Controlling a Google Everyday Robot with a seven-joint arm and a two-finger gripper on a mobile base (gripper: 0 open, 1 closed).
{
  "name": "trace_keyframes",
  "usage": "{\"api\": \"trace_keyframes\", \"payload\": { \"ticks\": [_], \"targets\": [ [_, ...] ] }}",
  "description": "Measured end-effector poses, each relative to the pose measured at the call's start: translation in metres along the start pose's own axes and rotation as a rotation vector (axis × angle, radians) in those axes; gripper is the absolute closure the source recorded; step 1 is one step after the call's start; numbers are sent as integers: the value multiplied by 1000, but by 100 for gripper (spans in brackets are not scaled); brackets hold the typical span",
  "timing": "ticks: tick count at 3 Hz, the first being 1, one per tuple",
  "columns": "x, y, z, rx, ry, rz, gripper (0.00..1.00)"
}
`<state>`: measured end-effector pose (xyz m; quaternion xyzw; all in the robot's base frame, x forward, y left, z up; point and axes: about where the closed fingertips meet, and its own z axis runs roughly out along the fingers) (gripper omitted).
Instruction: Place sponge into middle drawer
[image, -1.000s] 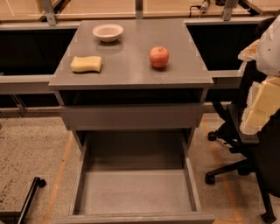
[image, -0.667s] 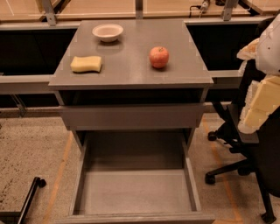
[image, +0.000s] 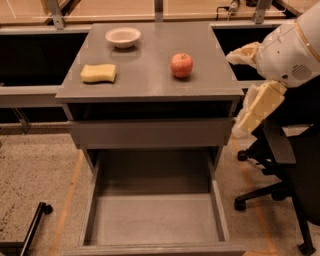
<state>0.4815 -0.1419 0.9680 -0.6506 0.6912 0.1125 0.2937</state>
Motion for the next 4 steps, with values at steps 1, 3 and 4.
{"api": "trace_keyframes", "payload": {
  "ticks": [1,3,4],
  "targets": [
    [-34,-19,28,-43,-155,-30,0],
    [-41,-25,37,-12,-207,-1,0],
    [-63,-53,60,51,-303,-14,0]
  ]
}}
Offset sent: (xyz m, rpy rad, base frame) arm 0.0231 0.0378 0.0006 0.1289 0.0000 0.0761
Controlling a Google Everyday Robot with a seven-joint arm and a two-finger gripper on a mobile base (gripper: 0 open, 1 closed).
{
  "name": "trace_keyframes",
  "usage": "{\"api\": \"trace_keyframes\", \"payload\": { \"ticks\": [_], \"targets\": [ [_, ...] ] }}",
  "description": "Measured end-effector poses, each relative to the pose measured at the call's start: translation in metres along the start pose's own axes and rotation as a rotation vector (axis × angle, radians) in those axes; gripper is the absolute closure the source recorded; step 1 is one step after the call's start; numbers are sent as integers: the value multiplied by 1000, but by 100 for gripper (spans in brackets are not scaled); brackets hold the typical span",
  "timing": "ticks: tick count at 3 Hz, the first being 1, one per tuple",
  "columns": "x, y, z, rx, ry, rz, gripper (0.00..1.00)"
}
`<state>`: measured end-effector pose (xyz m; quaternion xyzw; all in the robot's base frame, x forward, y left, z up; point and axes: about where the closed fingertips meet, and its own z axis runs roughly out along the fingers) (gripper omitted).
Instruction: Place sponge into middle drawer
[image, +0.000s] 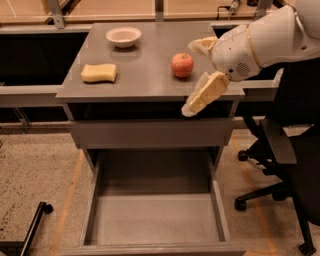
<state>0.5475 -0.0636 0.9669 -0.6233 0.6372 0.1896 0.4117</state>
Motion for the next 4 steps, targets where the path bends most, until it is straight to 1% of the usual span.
{"api": "trace_keyframes", "payload": {
  "ticks": [1,2,3,4],
  "targets": [
    [-4,-38,42,21,-62,-9,0],
    [-4,-38,42,21,-62,-10,0],
    [-7,-44,54,61,-108,18,0],
    [-14,-64,87,91,-182,38,0]
  ]
}}
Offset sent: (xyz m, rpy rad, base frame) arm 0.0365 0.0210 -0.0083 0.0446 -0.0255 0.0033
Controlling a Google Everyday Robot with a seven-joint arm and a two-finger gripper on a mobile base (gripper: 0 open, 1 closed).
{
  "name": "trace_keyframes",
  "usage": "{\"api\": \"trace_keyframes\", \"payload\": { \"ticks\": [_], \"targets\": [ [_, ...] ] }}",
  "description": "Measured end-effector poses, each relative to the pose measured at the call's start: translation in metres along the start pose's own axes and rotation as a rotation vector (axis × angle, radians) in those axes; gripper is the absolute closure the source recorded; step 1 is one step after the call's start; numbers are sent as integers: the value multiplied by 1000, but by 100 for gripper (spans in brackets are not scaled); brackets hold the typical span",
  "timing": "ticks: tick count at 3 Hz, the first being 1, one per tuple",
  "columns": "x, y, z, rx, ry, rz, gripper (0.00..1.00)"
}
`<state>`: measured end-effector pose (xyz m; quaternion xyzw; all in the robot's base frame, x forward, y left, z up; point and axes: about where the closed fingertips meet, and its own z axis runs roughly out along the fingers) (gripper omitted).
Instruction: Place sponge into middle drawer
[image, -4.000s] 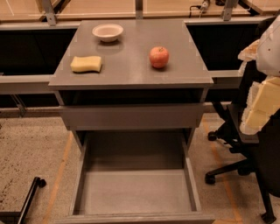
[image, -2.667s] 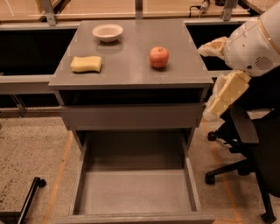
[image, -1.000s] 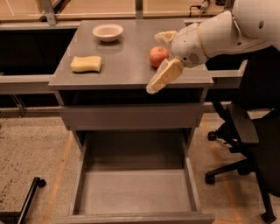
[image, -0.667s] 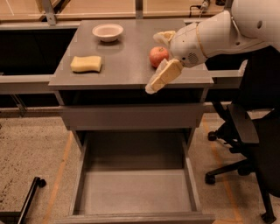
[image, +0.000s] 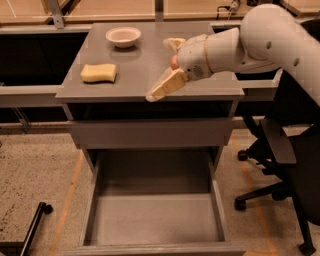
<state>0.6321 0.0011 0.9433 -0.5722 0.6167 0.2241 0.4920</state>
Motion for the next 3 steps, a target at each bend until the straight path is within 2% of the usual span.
{"api": "trace_keyframes", "payload": {
  "ticks": [1,2,3],
  "targets": [
    [1,-23,32,36,-57,34,0],
    [7,-46,62,61,-82,80,0],
    [9,-68,103,46,-113,126,0]
  ]
}}
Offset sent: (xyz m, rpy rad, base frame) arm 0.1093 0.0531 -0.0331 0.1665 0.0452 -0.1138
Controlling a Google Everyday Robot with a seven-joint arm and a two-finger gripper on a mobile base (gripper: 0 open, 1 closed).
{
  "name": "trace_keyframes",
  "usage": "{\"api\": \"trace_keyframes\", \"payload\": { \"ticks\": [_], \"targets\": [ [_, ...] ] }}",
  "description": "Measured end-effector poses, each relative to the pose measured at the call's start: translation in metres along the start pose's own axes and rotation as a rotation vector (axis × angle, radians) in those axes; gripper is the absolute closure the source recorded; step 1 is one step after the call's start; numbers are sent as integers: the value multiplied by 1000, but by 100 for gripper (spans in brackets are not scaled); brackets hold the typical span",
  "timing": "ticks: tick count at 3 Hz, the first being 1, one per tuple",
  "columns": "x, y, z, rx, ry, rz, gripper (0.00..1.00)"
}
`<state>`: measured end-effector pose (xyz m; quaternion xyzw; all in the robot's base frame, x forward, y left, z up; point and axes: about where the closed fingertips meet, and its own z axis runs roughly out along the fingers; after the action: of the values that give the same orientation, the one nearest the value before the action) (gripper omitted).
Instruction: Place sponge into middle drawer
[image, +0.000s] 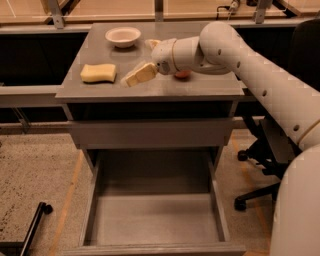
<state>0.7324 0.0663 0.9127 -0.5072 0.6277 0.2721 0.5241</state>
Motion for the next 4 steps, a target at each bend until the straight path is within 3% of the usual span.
{"api": "trace_keyframes", "payload": {
  "ticks": [1,2,4],
  "targets": [
    [-10,0,15,-54,-37,6,0],
    [-18,2,11,-35,-67,24,0],
    [-6,-17,66,-14,-78,41,0]
  ]
}}
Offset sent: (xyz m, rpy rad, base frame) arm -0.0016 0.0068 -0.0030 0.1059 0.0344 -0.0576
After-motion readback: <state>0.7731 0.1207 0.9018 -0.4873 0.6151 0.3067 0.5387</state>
